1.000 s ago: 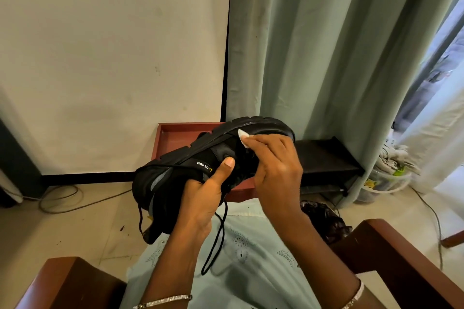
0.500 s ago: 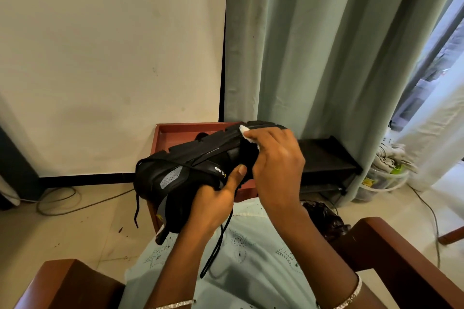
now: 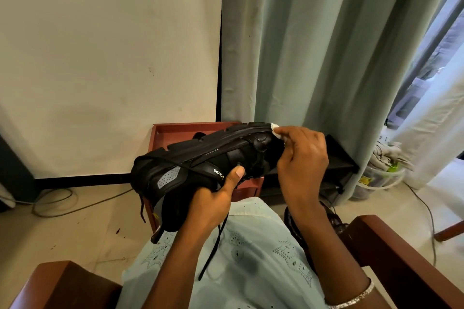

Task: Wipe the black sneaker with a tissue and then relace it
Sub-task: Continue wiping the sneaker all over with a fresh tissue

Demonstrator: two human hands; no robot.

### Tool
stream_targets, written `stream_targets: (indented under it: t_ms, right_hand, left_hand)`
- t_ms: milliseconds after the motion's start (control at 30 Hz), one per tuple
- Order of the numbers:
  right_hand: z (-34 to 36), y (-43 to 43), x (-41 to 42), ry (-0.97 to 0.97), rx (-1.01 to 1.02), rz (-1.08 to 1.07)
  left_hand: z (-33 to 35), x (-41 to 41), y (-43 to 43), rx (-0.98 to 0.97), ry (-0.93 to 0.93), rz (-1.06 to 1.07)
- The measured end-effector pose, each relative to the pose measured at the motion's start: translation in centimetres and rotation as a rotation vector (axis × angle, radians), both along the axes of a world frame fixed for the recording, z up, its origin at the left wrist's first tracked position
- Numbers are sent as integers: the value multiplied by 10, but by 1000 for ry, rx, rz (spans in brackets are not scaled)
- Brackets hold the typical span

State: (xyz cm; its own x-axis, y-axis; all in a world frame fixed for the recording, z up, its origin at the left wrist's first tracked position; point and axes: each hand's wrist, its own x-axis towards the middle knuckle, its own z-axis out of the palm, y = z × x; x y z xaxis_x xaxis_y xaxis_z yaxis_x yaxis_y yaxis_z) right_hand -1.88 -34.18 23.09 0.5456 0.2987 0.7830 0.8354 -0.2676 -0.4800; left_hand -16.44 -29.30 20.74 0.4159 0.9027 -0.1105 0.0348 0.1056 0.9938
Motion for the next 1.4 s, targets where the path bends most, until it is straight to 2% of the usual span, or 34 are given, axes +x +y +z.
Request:
stream_targets:
  t_ms: [133, 267, 367, 500, 667, 833, 1000, 1133, 1267, 1400]
  right_hand:
    - [-1, 9, -33, -86, -1, 136]
    - [-7, 12, -27, -182, -21, 216]
    - [-8, 7, -5, -148, 9, 147]
    - [-14, -3, 19, -9, 27, 58]
    - [-1, 2, 13, 70, -16, 76]
    - [11, 17, -30, -82, -82, 161]
    - [1, 17, -33, -192, -50, 215]
    - [-7, 7, -3, -112, -28, 97]
    - [-12, 0, 13, 74, -39, 22]
    - [-2, 6, -10, 28, -44, 57]
  left_hand:
    - [2, -3, -2, -8, 31, -12]
    - [4, -5, 2, 19, -24, 30]
    - [5, -8, 3, -6, -92, 54]
    - [3, -9, 7, -86, -194, 79]
    - [0, -8, 8, -78, -47, 51]
    - [6, -8, 2, -38, 104, 4]
    - [4, -8, 1, 40, 97, 33]
    - [3, -8, 1, -21, 20, 53]
    - [1, -8, 5, -56, 49, 56]
    - [0, -6, 1, -28, 93, 6]
